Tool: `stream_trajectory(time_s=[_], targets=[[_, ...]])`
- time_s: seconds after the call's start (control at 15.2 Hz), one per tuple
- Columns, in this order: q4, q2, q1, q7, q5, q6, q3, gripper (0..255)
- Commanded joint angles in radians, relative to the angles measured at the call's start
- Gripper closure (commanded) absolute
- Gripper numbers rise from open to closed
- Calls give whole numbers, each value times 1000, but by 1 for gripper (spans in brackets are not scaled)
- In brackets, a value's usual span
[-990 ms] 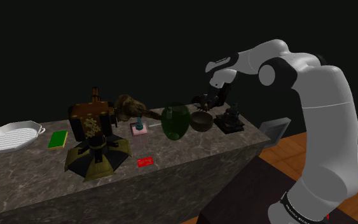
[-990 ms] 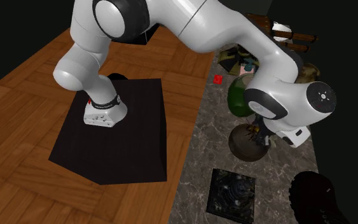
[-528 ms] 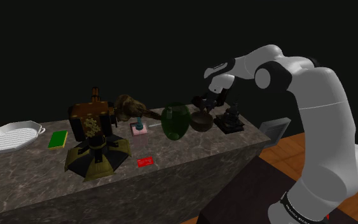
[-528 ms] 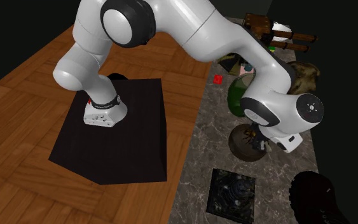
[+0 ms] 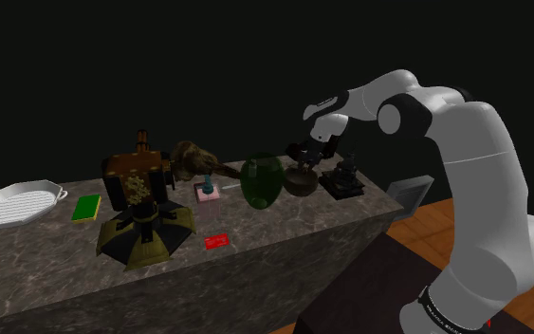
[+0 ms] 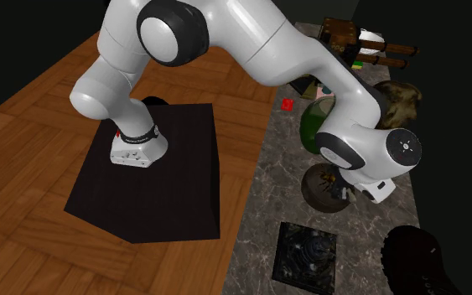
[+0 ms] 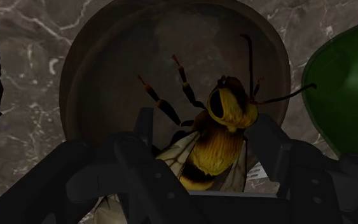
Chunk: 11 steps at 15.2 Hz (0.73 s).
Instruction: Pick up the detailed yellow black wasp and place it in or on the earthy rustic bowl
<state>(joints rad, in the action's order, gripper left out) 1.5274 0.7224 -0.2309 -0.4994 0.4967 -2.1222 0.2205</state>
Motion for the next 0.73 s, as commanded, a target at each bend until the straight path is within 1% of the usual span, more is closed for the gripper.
stream_trajectory(time_s=[0.0,0.07,0.4,0.66], targets=[[0,0,0,0,0,0,0,255],[0,0,0,0,0,0,0,0],[0,0,0,0,0,0,0,0],[-29,-59,-11,15,-26,88,20,0]])
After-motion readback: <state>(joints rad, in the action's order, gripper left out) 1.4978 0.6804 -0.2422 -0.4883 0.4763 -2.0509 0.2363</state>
